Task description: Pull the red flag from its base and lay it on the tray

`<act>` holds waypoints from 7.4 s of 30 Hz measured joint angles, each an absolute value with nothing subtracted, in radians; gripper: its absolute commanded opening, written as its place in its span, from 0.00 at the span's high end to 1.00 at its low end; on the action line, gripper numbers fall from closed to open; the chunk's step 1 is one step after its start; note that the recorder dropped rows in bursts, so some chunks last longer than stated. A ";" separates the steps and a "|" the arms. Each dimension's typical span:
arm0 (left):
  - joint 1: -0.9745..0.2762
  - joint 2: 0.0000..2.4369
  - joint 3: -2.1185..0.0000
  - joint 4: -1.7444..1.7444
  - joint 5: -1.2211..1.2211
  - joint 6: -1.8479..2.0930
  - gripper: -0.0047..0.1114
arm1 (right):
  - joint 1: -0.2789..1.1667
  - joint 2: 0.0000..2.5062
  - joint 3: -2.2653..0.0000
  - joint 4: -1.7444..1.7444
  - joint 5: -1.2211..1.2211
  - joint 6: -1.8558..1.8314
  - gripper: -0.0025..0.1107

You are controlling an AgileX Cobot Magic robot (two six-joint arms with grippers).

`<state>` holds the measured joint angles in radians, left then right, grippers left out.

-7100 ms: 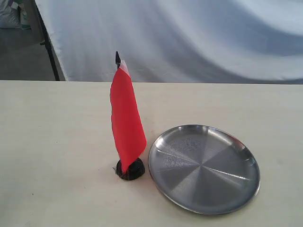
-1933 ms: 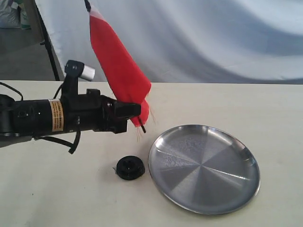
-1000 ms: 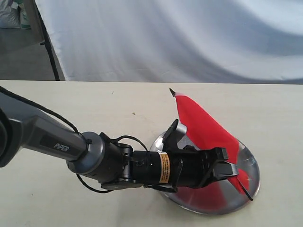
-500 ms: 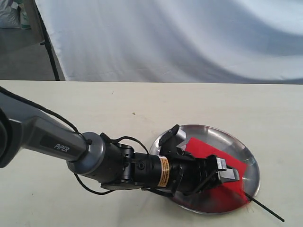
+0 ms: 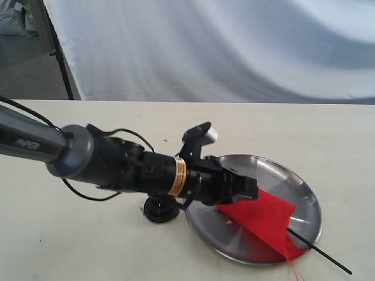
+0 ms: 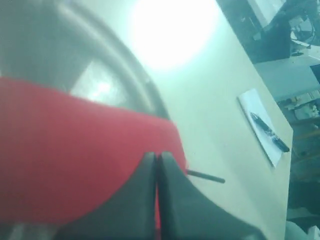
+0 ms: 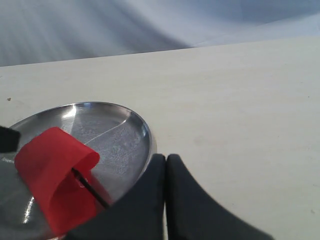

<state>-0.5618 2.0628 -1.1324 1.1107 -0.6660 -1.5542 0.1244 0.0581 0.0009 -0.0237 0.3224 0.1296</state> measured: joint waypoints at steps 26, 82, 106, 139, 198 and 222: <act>-0.510 1.086 -0.598 1.742 -0.080 -1.688 0.96 | 0.124 0.058 0.001 -0.024 0.322 0.130 0.98; -0.510 0.450 -0.389 -0.121 0.536 -0.086 0.96 | 0.124 0.058 0.001 -0.024 0.322 0.130 0.98; -0.222 0.111 -0.145 -0.123 0.426 -0.086 0.96 | 0.124 0.058 0.001 -0.024 0.322 0.130 0.98; 0.218 0.004 -0.004 -0.150 0.350 -0.086 0.96 | 0.124 0.058 0.001 -0.024 0.322 0.130 0.98; 0.219 0.004 -0.004 -0.009 0.350 -0.034 0.96 | 0.124 0.058 0.001 -0.024 0.322 0.130 0.98; 0.219 0.004 -0.004 -0.009 0.350 -0.034 0.96 | 0.124 0.058 0.001 -0.024 0.322 0.130 0.98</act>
<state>0.2185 0.0044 -0.0038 -0.0089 0.3504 -0.0338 0.1244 0.0581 0.0009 -0.0237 0.3224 0.1296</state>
